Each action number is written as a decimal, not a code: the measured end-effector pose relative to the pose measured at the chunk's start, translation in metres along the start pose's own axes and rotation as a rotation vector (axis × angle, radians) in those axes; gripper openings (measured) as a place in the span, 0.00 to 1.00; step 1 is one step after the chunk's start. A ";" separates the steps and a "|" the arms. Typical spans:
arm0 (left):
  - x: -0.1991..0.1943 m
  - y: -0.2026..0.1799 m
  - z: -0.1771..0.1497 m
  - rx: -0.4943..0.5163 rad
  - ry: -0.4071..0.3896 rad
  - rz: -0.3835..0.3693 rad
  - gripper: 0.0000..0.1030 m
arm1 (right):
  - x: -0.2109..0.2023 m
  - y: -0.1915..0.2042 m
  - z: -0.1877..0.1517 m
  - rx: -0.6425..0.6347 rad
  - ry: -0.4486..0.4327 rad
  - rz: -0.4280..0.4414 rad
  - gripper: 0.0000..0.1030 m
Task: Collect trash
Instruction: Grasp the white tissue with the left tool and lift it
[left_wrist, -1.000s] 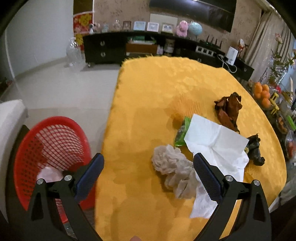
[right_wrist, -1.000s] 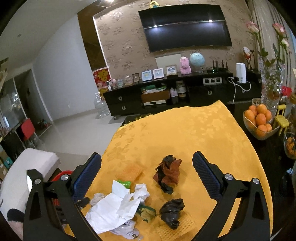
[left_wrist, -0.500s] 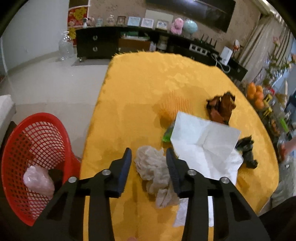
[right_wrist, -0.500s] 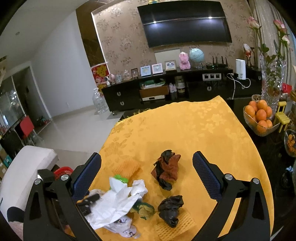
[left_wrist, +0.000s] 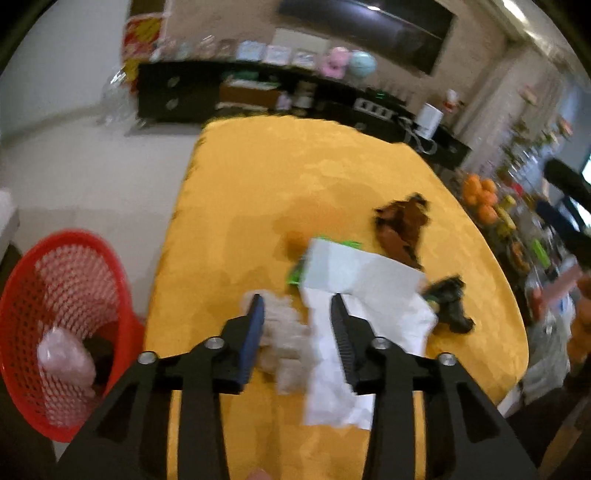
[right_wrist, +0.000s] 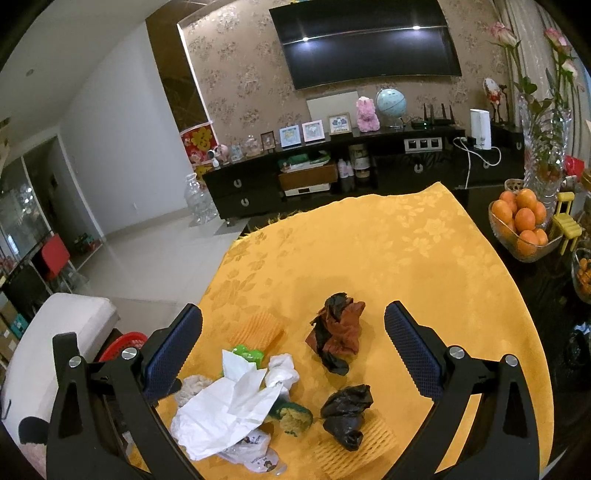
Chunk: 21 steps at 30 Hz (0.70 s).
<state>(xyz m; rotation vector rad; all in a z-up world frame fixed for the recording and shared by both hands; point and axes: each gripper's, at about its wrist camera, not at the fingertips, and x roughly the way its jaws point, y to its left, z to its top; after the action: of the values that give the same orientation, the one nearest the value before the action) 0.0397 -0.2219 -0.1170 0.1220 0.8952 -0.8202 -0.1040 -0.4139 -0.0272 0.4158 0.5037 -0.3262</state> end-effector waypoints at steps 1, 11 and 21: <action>-0.002 -0.010 -0.001 0.036 -0.008 -0.011 0.48 | 0.000 0.000 -0.001 0.000 0.002 0.000 0.93; 0.029 -0.080 -0.026 0.306 0.055 0.016 0.73 | 0.000 0.000 0.000 0.010 0.011 -0.003 0.93; 0.039 -0.056 -0.024 0.234 0.087 0.027 0.05 | -0.001 -0.011 -0.003 0.032 0.015 -0.016 0.93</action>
<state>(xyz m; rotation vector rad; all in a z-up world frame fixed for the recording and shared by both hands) 0.0000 -0.2739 -0.1476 0.3759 0.8754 -0.8984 -0.1102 -0.4219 -0.0327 0.4457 0.5167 -0.3471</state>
